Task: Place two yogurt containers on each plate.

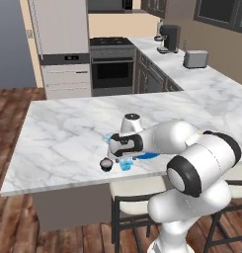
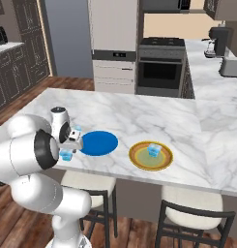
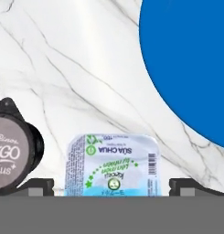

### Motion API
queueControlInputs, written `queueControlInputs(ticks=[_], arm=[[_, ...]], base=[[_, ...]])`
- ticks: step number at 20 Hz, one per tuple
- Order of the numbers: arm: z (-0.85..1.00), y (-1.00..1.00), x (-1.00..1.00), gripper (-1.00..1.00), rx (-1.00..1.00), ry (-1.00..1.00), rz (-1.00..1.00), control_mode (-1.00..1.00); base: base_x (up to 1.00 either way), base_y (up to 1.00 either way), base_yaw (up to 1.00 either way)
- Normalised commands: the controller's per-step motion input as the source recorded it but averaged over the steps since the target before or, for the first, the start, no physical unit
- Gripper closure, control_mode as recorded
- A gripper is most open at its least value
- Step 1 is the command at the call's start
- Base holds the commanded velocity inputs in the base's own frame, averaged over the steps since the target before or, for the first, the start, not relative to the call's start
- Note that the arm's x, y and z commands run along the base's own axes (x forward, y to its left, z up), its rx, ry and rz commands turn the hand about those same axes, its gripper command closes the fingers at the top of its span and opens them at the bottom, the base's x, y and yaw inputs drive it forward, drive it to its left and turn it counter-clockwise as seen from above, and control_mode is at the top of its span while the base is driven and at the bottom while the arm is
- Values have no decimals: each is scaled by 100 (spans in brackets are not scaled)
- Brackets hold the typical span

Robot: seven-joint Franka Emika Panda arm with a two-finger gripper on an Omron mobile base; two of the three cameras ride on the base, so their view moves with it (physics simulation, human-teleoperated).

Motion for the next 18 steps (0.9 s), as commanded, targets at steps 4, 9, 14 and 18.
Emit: queueControlInputs(ticks=[4,9,14,18], arm=[[-4,0,3,-100,0,0,0,-100],[-12,0,0,-100,0,0,0,-100],[-11,0,0,-100,0,0,0,-100],[-6,0,4,-100,0,0,0,-100]], base=[[0,0,0],[0,0,0],[0,0,0],[0,0,0]])
